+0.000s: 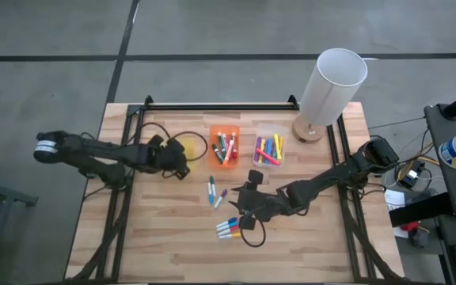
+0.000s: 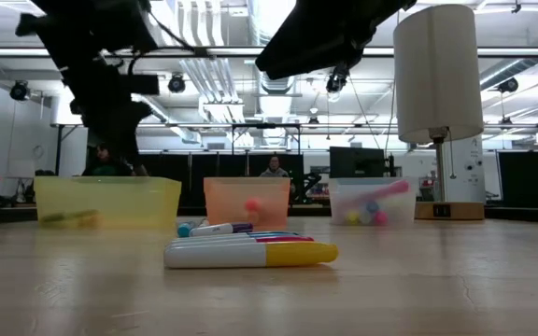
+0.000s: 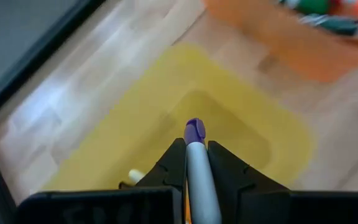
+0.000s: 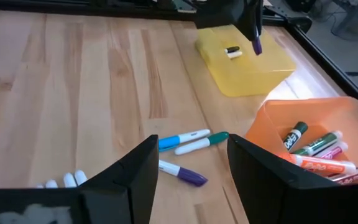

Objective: Pick & Place Markers
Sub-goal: Put the bottom small purple marker into the yellow bin, then put the small yellow marker into the transparent yellow bin

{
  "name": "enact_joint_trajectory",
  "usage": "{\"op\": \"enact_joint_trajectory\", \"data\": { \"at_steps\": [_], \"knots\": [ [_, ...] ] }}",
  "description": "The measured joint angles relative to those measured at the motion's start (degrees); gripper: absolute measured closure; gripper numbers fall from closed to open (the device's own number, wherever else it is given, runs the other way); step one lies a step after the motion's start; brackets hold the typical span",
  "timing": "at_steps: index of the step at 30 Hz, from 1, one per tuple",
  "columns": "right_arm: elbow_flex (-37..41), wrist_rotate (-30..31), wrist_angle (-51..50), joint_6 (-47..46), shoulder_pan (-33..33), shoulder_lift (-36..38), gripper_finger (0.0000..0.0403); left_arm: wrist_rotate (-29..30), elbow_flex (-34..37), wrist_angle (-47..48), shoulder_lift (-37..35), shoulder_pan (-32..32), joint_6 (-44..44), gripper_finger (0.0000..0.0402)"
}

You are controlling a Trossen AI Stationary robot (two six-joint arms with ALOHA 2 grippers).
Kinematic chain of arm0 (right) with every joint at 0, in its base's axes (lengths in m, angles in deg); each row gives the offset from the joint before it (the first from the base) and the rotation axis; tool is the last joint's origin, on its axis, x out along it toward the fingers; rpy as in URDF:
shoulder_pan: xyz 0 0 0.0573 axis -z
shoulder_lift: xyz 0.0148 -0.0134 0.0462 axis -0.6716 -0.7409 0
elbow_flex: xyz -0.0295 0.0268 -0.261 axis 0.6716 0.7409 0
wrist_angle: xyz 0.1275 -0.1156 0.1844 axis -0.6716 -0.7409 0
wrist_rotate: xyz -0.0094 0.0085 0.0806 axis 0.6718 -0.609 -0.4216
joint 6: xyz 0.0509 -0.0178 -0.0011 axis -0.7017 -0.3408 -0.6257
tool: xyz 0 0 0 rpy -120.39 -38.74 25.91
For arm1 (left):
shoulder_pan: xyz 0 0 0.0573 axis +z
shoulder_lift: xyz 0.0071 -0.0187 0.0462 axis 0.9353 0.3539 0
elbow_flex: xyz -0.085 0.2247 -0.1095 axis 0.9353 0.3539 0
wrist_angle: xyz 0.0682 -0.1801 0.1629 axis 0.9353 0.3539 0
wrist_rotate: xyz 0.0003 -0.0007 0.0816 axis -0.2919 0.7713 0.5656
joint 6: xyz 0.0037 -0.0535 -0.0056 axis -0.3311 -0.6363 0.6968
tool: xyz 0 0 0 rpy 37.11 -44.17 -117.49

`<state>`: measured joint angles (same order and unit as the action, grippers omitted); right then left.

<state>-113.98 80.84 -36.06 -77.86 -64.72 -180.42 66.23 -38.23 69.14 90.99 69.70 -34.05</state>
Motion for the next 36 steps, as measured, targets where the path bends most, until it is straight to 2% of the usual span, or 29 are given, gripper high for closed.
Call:
{"op": "enact_joint_trajectory", "data": {
  "at_steps": [3, 10, 20, 29, 32, 36],
  "knots": [
    [0.00, -0.02, -0.01, -0.27, 0.00, 0.00, 0.0218, -2.87, 0.96, 0.00, 0.00, 4.07, 0.10, 0.0363],
    [0.02, -0.02, -0.02, -0.25, 0.00, 0.00, 0.0218, -4.75, 2.40, 0.06, 0.00, 10.29, -1.42, 0.0356],
    [1.09, -0.03, 0.07, -0.27, 0.00, 0.00, 0.0218, -7.33, 2.72, -0.11, 0.00, 10.60, -0.42, 0.0267],
    [2.78, -0.22, 0.15, -2.41, 0.04, -0.35, 0.0218, -9.05, 0.51, -1.44, -0.33, 10.15, -1.03, 0.0250],
    [3.68, -3.99, 0.14, -0.31, 0.11, -0.57, 0.0219, -10.79, 0.04, -6.33, -1.06, 7.99, -0.78, 0.0250],
    [4.44, -15.12, 0.03, 1.46, 0.07, -1.75, 0.0223, -12.18, 0.13, -16.20, -2.55, 2.34, -0.22, 0.0250]
  ]
}}
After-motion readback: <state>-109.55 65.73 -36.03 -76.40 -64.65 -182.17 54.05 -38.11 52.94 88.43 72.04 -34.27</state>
